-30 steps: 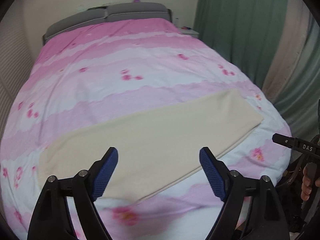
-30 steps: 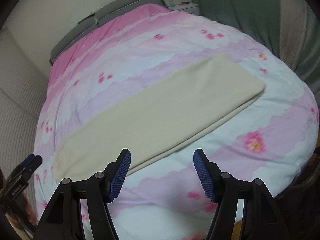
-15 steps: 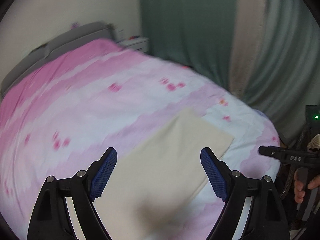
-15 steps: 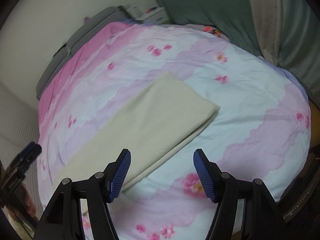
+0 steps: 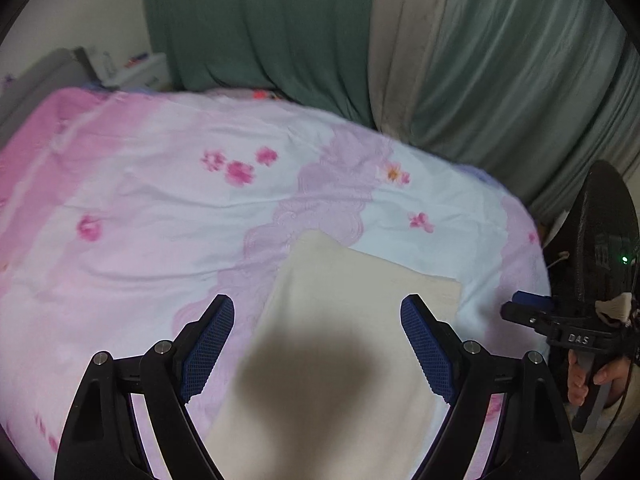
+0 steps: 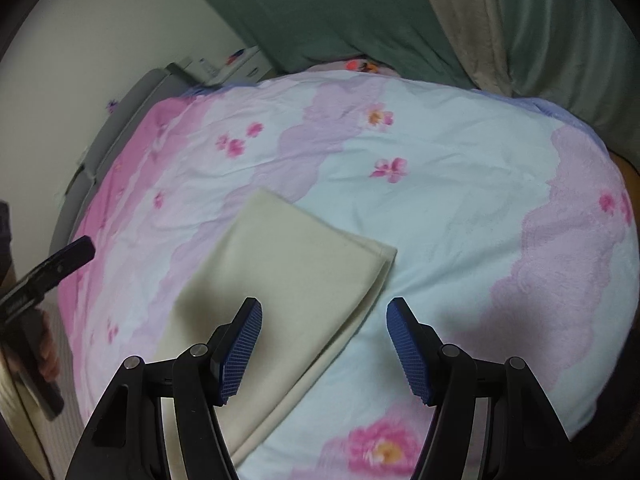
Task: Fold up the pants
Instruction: 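Grasp the waistband end with both grippers and lift it to fold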
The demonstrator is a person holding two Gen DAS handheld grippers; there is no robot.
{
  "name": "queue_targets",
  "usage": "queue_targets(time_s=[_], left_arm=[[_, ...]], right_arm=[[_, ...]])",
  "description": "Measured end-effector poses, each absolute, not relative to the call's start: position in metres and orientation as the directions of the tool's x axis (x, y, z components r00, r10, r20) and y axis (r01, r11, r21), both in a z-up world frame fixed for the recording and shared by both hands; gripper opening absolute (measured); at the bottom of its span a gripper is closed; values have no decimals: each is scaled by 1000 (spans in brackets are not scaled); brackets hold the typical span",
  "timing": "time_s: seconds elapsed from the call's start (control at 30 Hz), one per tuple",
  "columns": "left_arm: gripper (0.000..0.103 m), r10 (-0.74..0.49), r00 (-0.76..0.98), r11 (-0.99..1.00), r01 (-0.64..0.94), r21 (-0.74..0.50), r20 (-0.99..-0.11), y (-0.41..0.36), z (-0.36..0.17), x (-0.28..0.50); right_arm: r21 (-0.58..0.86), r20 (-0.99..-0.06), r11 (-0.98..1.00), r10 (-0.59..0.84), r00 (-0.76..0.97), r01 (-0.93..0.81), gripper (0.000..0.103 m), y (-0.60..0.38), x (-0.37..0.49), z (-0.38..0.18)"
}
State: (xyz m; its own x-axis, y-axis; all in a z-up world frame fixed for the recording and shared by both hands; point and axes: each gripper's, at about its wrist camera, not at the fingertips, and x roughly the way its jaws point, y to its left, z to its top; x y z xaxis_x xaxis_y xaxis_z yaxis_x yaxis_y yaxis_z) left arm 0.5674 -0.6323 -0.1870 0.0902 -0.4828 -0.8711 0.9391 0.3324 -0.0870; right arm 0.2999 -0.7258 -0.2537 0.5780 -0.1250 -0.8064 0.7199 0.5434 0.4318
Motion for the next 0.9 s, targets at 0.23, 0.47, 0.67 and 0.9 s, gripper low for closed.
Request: queue_targets(time_s=[0.23,0.47,0.67,0.9], left_arm=[[85,-354,6,291,951,-104,-935,-696,-256,607],[83,-264,-44,262,958,-115,-964,-733,-309,625],[77,-243,-93,237,959,-153,-965,-755,-333,630],[77,-230,-177,275,932,-238,-957,-766,-357,635]], right_arm=[[441,-834,454,-112,541,774,65,-747,320,-307],[436,-857,405,-86,509,804,64,-760,328,-344],[444,-857,408,-65,511,797,53,-771,335,-360],[489,-838,404,-30,546,773,50,-778,336,-373]])
